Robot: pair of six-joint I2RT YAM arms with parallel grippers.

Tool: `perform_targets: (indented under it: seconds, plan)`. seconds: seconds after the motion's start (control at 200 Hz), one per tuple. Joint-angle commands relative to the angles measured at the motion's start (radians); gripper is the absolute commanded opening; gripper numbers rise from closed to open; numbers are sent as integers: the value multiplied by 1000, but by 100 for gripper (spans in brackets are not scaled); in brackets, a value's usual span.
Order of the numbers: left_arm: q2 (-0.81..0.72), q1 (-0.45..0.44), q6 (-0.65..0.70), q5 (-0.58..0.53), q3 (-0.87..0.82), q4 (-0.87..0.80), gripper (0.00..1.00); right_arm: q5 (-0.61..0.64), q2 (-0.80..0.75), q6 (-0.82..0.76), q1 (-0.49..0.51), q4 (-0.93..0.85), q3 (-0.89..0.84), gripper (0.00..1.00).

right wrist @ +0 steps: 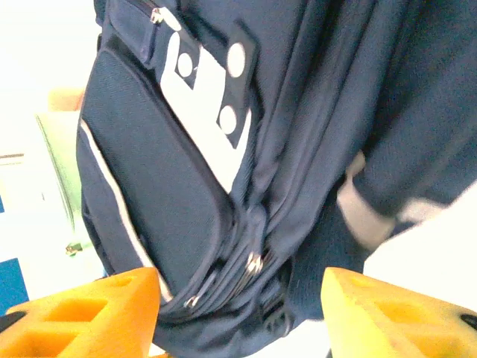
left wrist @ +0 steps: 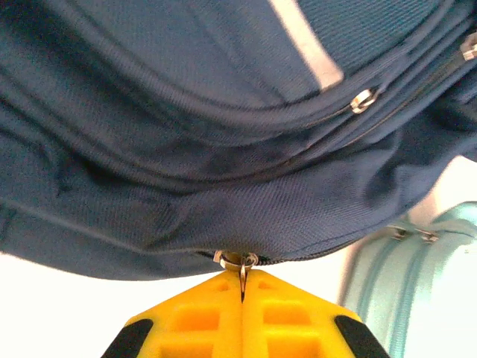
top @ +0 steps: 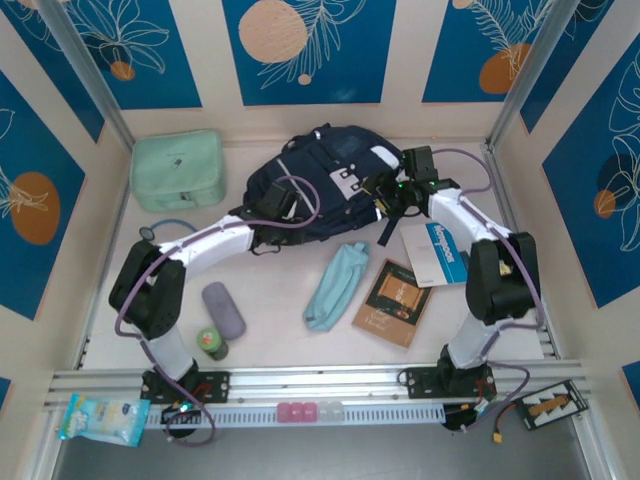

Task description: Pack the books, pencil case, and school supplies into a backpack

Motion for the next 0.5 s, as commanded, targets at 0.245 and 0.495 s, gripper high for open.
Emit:
perform_targets:
  seconds: [0.245,0.495]
  plan:
    - [151,-76,-3,187,268,20,0,-48,-84,295,119,119,-142,65]
    - [191,-78,-1,192,368,15,0,-9,-62,499,98,238,-225,66]
